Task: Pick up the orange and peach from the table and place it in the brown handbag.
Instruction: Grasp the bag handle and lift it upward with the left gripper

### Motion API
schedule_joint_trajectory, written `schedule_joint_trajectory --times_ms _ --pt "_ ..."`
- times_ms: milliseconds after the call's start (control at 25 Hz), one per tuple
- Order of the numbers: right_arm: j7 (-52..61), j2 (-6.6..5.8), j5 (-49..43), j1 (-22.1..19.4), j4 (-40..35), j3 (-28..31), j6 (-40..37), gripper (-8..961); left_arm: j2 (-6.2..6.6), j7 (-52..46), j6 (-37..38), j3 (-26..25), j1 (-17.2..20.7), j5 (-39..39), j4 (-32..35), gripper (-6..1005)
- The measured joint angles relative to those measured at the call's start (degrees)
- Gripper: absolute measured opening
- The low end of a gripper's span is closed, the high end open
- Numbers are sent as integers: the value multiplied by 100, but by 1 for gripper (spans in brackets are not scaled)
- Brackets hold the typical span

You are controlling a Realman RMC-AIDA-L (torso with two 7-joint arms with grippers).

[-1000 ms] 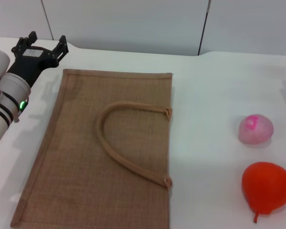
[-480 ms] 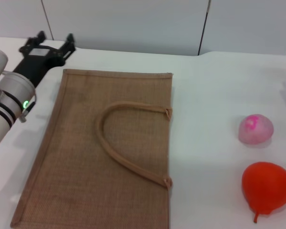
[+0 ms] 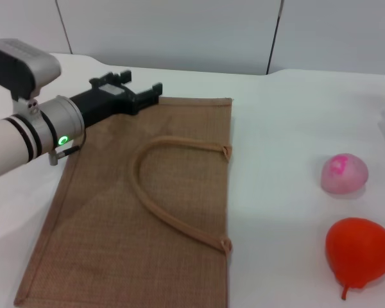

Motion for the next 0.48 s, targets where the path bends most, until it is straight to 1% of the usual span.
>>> schedule_joint_trajectory --times_ms 40,120,240,280,480 --pt "0 1 0 0 0 0 1 769 0 0 0 0 0 0 0 832" --pt "0 1 0 0 0 0 1 769 -5 -703 113 1 3 729 290 831" --pt "0 2 0 -5 0 0 2 770 -14 -1419 166 2 13 1577 623 831" --pt "0 3 0 -7 0 0 2 770 -15 -1528 166 3 15 1704 670 831" --pt "0 3 0 -8 0 0 2 770 -24 -2336 134 2 22 2913 1219 830"
